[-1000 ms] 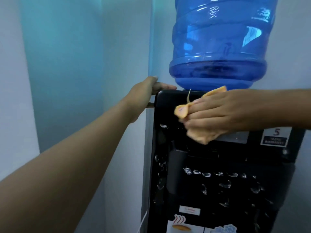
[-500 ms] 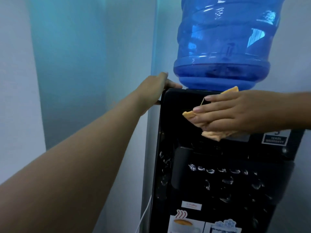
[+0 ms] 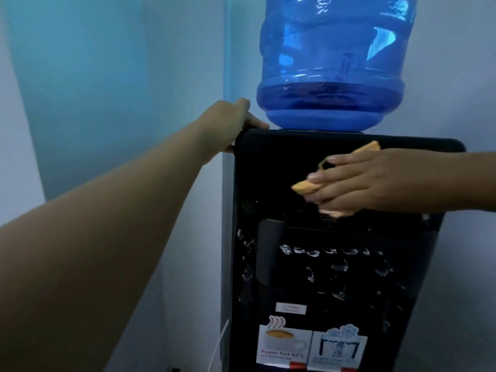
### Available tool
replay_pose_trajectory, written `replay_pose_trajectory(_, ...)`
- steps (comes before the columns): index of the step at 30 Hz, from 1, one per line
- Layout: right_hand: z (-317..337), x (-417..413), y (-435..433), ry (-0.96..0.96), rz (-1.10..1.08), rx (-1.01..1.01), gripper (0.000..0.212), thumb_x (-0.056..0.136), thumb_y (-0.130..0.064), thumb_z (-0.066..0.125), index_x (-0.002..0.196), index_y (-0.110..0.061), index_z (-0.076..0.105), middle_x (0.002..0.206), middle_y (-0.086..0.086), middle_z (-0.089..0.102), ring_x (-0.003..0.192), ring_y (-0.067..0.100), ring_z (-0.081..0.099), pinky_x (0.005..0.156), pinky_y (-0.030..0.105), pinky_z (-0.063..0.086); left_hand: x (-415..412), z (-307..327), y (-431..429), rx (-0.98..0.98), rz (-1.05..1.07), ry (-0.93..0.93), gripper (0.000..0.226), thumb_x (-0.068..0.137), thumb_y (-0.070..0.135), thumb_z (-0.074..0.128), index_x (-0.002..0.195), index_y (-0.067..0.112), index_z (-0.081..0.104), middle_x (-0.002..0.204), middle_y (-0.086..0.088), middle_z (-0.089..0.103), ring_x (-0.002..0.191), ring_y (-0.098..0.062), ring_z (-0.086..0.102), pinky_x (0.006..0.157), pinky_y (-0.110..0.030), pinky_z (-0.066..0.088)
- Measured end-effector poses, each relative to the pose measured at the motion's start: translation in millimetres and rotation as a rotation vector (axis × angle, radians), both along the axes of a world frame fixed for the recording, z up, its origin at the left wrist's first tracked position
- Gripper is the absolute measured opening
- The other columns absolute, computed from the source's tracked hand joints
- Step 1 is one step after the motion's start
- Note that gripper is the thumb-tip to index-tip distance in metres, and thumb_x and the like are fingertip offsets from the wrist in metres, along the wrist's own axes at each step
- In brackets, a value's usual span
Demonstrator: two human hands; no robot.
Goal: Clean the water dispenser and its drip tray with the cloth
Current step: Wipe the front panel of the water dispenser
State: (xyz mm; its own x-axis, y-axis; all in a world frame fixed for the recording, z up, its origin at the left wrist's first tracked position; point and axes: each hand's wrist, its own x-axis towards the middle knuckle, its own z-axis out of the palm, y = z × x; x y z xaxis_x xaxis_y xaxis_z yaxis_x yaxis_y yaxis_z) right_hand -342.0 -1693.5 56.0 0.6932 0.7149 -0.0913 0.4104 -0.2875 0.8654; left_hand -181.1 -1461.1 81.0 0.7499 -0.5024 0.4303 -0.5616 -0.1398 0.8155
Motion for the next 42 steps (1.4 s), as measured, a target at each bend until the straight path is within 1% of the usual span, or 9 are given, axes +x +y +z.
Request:
replay_pose_trajectory(6,-9,5,46,-0.067,0.172,0.372,0.033,0.102,-0.017,0.045,0.128,-0.010,0.063,0.142,0.010,0.054,0.132,0.027,0.050,0.109,0.040,0.041,-7,3,-7,0.054,0.135,-0.133,0.054,0.103,0.034,0.028,0.092,0.018,0.079,0.075,0.012,0.068,0.066,-0.012,0.051,0.060,-0.025,0.039)
replay_pose_trajectory(14,-11,52,96,0.063,0.074,0.245,0.038,0.093,-0.017,0.039,0.119,-0.015,0.067,0.131,0.001,0.064,0.131,0.023,0.052,0.115,0.037,0.027,-2,3,-9,0.081,0.168,-0.127,0.054,0.103,0.034,0.029,0.077,0.021,0.075,0.093,0.012,0.076,0.081,-0.013,0.059,0.076,-0.028,0.048)
replay_pose_trajectory(19,-21,8,84,0.351,-0.298,0.866,0.021,0.100,-0.040,0.047,0.099,-0.025,0.061,0.092,-0.009,0.064,0.087,0.010,0.060,0.085,0.039,0.047,-8,0,-8,0.087,0.180,-0.135,0.054,0.103,0.029,0.028,0.085,0.019,0.078,0.092,0.010,0.075,0.067,-0.010,0.054,0.061,-0.023,0.041)
replay_pose_trajectory(22,-36,-2,113,0.373,-0.244,1.020,0.028,0.100,-0.043,0.042,0.091,-0.022,0.058,0.087,-0.005,0.060,0.089,0.013,0.056,0.081,0.038,0.047,-11,2,-8,0.085,0.183,-0.145,0.052,0.102,0.028,0.028,0.092,0.018,0.079,0.094,0.008,0.074,0.066,-0.010,0.052,0.059,-0.022,0.040)
replay_pose_trajectory(27,-69,-4,116,0.099,-0.228,1.057,0.035,0.099,-0.048,0.034,0.106,-0.026,0.060,0.100,-0.010,0.060,0.097,0.010,0.052,0.080,0.036,0.047,-16,2,-11,0.123,0.230,-0.193,0.047,0.100,0.030,0.033,0.096,0.016,0.077,0.091,0.009,0.072,0.069,-0.012,0.053,0.063,-0.026,0.041)
replay_pose_trajectory(30,-92,-39,73,-0.293,-0.249,1.100,0.041,0.095,-0.044,0.032,0.104,-0.018,0.063,0.099,0.000,0.065,0.087,0.020,0.060,0.068,0.033,0.046,-17,-1,-22,0.188,0.348,-0.304,0.045,0.099,0.033,0.035,0.108,0.005,0.070,0.107,-0.012,0.070,0.095,-0.033,0.062,0.079,-0.033,0.046)
replay_pose_trajectory(33,-116,-40,86,-0.720,-0.323,1.267,0.027,0.088,-0.031,0.044,0.088,-0.011,0.063,0.081,0.005,0.058,0.073,0.027,0.053,0.061,0.034,0.036,-19,-17,-31,0.268,0.425,-0.857,0.041,0.103,0.015,0.030,0.119,-0.013,0.056,0.093,-0.035,0.061,0.082,-0.053,0.059,0.061,-0.045,0.042)
replay_pose_trajectory(37,-116,6,142,-0.622,-0.223,1.264,0.026,0.090,-0.036,0.045,0.080,-0.020,0.063,0.084,0.003,0.061,0.077,0.025,0.052,0.066,0.039,0.038,-9,-22,-28,0.386,0.454,-1.214,0.021,0.091,-0.007,0.053,0.102,-0.024,0.054,0.064,-0.040,0.053,0.051,-0.055,0.053,0.045,-0.053,0.046)
replay_pose_trajectory(42,-127,-66,49,-0.891,-0.323,1.366,0.015,0.089,-0.028,0.051,0.085,-0.015,0.059,0.078,0.000,0.055,0.070,0.021,0.048,0.061,0.031,0.032,-13,-20,-27,0.562,0.502,-1.158,0.034,0.077,-0.017,0.067,0.107,-0.024,0.052,0.065,-0.042,0.052,0.053,-0.057,0.053,0.050,-0.058,0.046)
